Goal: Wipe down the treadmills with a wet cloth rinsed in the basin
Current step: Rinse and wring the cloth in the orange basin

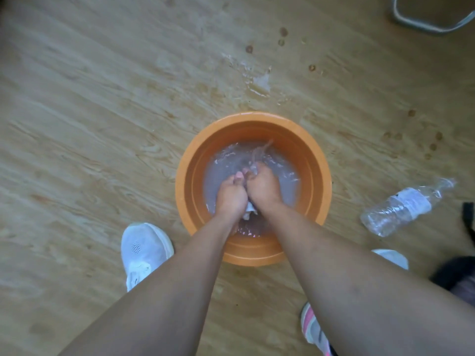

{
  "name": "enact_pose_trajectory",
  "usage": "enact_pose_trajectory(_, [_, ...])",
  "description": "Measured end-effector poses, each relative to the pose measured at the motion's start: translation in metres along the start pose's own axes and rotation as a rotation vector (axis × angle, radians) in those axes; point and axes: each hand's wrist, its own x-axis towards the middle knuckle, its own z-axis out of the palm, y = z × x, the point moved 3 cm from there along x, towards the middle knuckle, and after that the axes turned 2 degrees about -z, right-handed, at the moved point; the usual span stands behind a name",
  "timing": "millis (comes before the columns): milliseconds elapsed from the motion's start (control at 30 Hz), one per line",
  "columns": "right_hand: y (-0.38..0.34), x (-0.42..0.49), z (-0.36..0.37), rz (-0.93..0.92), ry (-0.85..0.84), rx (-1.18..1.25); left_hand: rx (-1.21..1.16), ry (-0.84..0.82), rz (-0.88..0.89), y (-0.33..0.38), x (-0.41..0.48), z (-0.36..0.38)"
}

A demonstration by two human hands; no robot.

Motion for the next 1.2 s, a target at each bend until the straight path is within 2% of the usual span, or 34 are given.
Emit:
enact_pose_trajectory(67, [-0.002, 0.013, -0.003, -0.005, -0.007, -0.069, 0.142, 0.073, 0.083, 0.012, -0.004, -0.010])
enact_pose_trajectory(167, [-0.005, 0.028, -0.021, -0.020, 0.022, -0.219, 0.049, 0.158, 0.168, 0.015, -0.005, -0.024])
enact_pose_trajectory(300, [-0.007, 0.025, -0.048, -0.044, 0.090, -0.395, 0.080, 0.150, 0.117, 0.013, -0.002, -0.028])
enact_pose_trajectory(433, [-0.016, -0.025, -0.047, -0.428, 0.144, -0.531, -0.001, 0.173, -0.028, 0.011, 0.001, -0.030])
enact_pose_trajectory(500, [-0.012, -0.051, -0.038, -0.493, -0.069, -0.480, -0.037, 0.176, 0.006, 0.013, -0.008, -0.033])
enact_pose_trajectory(567, [-0.001, -0.069, -0.026, -0.420, -0.305, -0.417, -0.099, 0.092, 0.040, 0.014, -0.013, -0.035])
enact_pose_trajectory(600, [0.005, -0.072, -0.023, -0.388, -0.337, -0.417, -0.105, 0.032, 0.048, 0.012, -0.015, -0.036])
enact_pose_trajectory(700, [0.010, -0.069, -0.028, -0.359, -0.239, -0.391, -0.044, -0.083, 0.079, 0.005, -0.024, -0.048])
enact_pose_trajectory(867, [-0.011, -0.070, -0.038, -0.262, -0.144, -0.186, -0.079, -0.129, 0.160, 0.009, -0.035, -0.043])
enact_pose_trajectory(933, [-0.017, -0.073, -0.042, -0.224, -0.059, -0.054, -0.111, -0.207, 0.061, 0.009, -0.031, -0.036])
enact_pose_trajectory(1000, [-0.019, -0.072, -0.049, -0.172, 0.041, 0.067, -0.151, -0.357, -0.010, 0.007, -0.026, -0.027])
enact_pose_trajectory(1067, [-0.019, -0.066, -0.055, -0.123, 0.118, 0.130, 0.001, -0.440, 0.034, 0.006, -0.023, -0.024])
enact_pose_trajectory(1167, [-0.018, -0.047, -0.064, -0.052, 0.108, 0.023, 0.551, -0.250, 0.275, 0.005, -0.016, -0.028])
enact_pose_trajectory(1200, [-0.018, -0.039, -0.065, -0.017, 0.074, 0.018, 0.661, -0.180, 0.344, 0.005, -0.012, -0.030])
